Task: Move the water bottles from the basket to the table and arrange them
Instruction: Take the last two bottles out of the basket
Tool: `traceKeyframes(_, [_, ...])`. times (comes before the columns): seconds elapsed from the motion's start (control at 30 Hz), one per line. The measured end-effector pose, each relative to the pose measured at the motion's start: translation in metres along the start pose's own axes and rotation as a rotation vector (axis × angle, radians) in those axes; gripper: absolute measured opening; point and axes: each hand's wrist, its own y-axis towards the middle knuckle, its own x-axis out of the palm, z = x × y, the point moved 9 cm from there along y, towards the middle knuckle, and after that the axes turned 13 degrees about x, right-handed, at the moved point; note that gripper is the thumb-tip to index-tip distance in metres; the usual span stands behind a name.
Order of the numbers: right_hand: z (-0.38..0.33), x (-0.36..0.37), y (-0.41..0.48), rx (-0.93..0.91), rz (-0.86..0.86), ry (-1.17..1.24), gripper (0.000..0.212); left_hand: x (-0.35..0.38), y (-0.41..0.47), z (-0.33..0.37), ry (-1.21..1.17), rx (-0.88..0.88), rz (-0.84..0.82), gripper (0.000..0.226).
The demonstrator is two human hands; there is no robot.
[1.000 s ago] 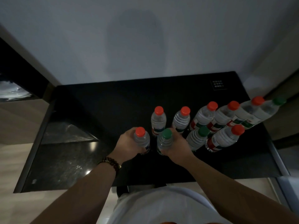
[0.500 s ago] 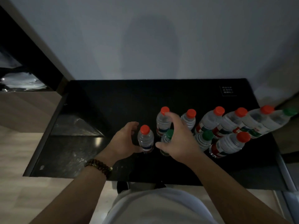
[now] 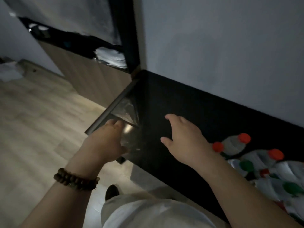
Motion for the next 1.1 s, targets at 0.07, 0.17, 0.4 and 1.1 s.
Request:
traceKeyframes(0.07, [-0.042,0.022,0.007,-0.041,-0.034,-0.043,0.071,-0.006,-0.016,-0.042,-0.031,-0.055,0.034,0.078])
traceKeyframes(0.17, [-0.108,0.061,0.020,-0.064,-0.124,-0.118,0.072,-0.010,-0.039,-0.114,-0.061,-0.131,0.061,0.075])
traceKeyframes(0.4, [-0.276,0.151,0.040,-0.082,-0.280,-0.202,0.061,-0.012,-0.102,-0.305,-0.164,-0.273,0.013,0.072])
traceKeyframes(1.1, [-0.728,0.341,0.163,-0.459,-0.363,-0.393,0.057,-0.071,-0.172,-0.721,-0.403,-0.639,0.088,0.067])
